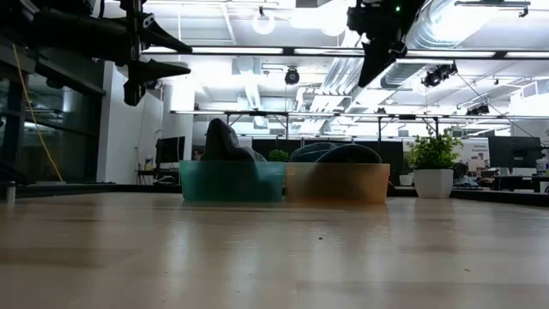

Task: Pick & Place hat
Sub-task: Put the black cap into the orange bin

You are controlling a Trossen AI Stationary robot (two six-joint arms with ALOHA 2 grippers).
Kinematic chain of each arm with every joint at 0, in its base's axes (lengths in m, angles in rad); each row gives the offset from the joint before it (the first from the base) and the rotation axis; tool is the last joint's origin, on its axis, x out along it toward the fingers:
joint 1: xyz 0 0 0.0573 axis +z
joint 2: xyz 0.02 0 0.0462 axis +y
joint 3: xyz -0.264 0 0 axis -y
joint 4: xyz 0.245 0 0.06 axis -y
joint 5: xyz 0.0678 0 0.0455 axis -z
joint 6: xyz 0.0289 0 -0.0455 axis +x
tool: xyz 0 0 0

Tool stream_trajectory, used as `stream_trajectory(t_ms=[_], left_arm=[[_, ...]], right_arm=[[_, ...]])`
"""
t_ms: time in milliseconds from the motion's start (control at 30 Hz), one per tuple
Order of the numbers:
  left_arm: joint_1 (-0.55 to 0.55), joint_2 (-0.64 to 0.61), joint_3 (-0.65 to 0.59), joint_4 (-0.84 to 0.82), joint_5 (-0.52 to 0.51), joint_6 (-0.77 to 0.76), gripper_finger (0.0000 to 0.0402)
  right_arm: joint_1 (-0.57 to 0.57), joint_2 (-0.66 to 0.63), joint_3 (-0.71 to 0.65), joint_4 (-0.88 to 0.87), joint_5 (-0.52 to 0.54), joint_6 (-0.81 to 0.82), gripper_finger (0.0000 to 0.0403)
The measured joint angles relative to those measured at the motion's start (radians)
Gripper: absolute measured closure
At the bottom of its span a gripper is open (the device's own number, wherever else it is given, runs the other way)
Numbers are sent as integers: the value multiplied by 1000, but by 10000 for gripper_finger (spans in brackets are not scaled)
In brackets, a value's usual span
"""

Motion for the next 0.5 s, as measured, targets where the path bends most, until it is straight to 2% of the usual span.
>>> stream_trajectory(t_ms=[167, 500], left_arm=[[0, 0, 0, 0, -1, 0, 243], [0, 0, 0, 0, -1, -1, 243]], right_arm=[[-92, 0, -79, 68, -88, 53, 401], [-299, 0, -280, 444, -297, 249, 402]])
